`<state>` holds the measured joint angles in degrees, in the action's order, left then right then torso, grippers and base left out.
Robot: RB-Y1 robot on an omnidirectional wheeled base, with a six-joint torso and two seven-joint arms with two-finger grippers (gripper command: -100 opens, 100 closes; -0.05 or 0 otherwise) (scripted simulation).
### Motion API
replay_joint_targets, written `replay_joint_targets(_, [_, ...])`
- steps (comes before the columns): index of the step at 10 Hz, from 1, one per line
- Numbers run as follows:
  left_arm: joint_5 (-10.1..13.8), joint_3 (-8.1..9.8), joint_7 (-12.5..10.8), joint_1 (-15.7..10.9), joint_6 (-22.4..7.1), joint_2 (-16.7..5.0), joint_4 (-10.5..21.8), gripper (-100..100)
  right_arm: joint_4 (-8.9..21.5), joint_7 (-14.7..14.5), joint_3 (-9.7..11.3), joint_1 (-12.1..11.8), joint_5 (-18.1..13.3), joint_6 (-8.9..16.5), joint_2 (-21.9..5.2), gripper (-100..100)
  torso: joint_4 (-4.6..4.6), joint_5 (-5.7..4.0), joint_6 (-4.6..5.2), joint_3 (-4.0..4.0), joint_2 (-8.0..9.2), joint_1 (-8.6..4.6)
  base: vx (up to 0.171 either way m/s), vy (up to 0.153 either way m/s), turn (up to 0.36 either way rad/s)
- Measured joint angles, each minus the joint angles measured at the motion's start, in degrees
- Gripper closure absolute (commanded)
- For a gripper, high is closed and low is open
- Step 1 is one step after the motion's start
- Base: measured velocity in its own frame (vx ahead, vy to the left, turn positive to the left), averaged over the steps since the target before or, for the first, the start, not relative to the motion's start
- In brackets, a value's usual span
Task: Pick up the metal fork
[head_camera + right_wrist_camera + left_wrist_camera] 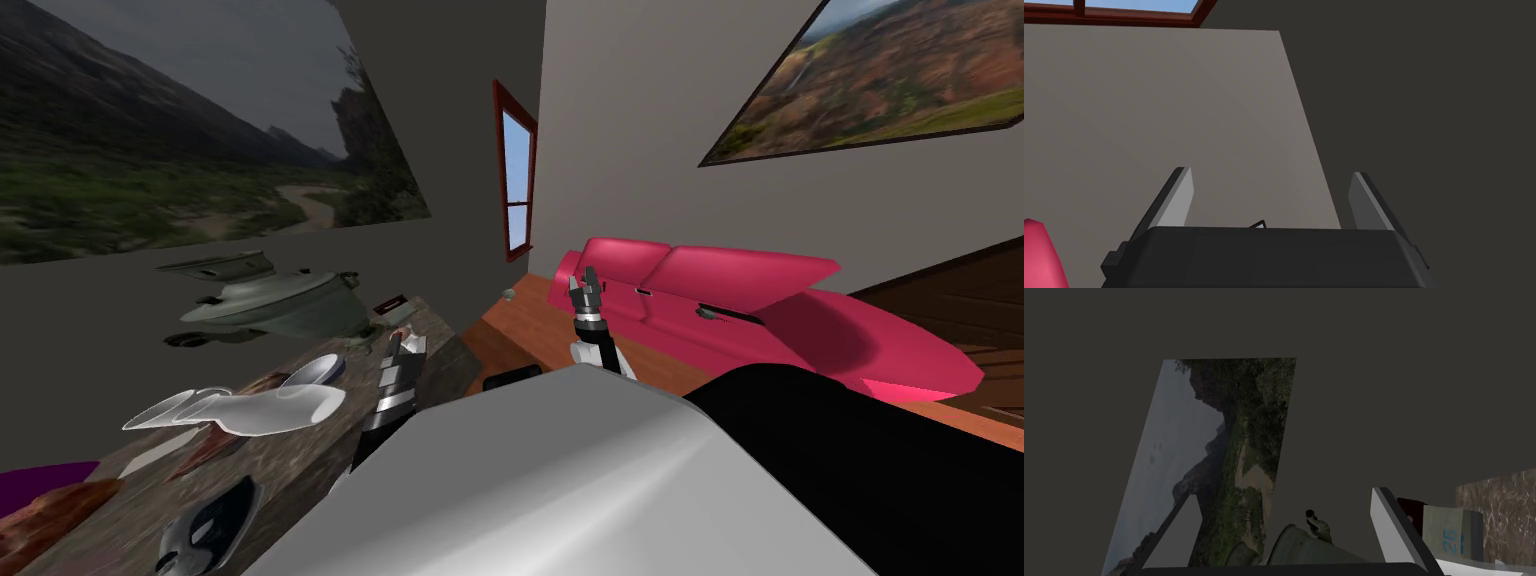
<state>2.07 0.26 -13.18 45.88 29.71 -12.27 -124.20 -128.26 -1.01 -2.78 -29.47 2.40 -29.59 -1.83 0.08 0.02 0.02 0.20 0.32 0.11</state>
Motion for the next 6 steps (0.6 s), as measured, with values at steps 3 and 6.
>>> replay_joint_targets(3, [0.4, 1.44, -2.9, 4.8, -0.3, -3.5, 3.9, -100, 0.0, 0.0, 0.0, 0.0, 0.0, 0.0, 0.0, 0, 0.00, 0.02, 0.01, 0.01, 0.03, 0.11, -0.087, 0.009, -0.319])
replay_joint_targets(6, [-0.3, 1.06, -4.8, 8.6, -1.1, -5.1, 7.3, -100, 0.0, 0.0, 0.0, 0.0, 0.0, 0.0, 0.0, 0, -0.03, 0.01, -0.05, -0.11, -0.21, 0.05, -0.033, -0.004, -0.097])
